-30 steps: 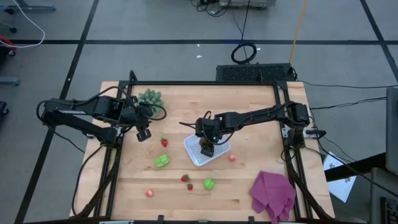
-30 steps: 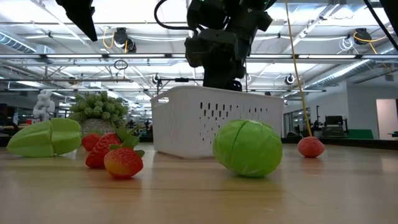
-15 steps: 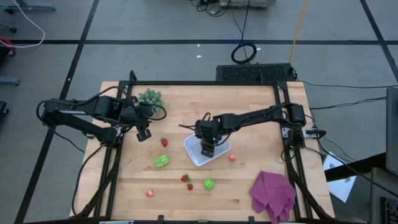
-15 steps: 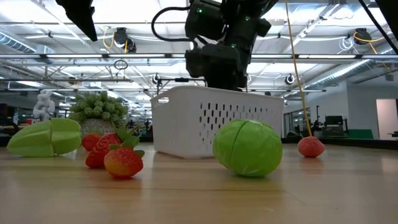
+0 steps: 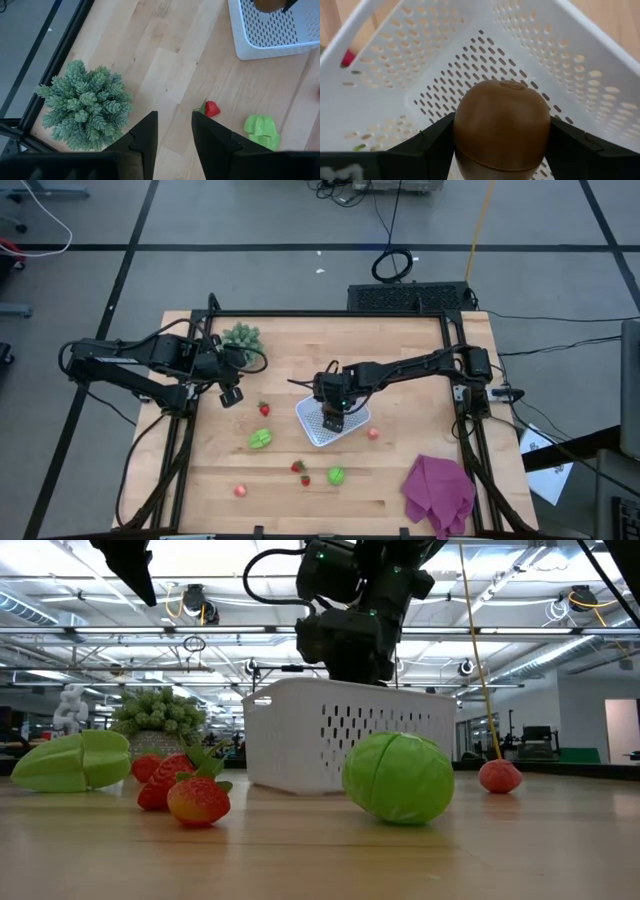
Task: Pick and placing Produce into tupperware
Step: Put the kiwi into the white bin, then put the top peach into the white bin
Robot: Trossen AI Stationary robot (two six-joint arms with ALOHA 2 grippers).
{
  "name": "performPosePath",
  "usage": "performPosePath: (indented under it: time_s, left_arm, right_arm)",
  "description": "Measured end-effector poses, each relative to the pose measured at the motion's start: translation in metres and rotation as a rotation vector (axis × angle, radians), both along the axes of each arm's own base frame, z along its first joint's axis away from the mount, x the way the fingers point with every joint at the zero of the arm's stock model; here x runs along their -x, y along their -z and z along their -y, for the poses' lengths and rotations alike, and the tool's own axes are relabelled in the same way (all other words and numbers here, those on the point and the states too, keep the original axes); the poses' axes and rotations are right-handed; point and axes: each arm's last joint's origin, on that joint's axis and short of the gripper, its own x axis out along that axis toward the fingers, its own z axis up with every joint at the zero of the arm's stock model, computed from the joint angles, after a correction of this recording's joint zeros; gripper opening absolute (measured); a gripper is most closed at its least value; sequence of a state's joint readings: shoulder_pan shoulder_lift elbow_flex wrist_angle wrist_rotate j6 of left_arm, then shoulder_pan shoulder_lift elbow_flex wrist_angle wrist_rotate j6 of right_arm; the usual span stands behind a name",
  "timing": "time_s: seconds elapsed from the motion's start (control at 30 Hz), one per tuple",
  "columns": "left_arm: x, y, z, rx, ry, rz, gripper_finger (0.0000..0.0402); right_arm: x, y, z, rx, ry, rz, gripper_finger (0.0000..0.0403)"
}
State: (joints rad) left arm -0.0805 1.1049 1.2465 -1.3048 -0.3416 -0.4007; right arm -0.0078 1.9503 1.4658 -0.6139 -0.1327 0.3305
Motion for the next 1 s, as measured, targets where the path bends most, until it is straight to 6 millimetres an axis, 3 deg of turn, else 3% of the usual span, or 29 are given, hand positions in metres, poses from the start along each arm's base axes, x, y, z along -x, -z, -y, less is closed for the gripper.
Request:
performPosePath:
  time_s: [0.67,1.0]
  left_arm:
    - [0.0000,0.0000,0.0000,-0.004,0.008,-0.002,0.0124]
    - [0.0000,0.0000,0.0000,-0.004,0.007,-0.002,0.0124]
  right_arm:
    - [0.0052,0.0016,-0.0005,-0.008,0.018,-0.058,0.0249]
    - [0.0060,0.0017,-0.0005,-0.003,0.007,-0.065,0.0281]
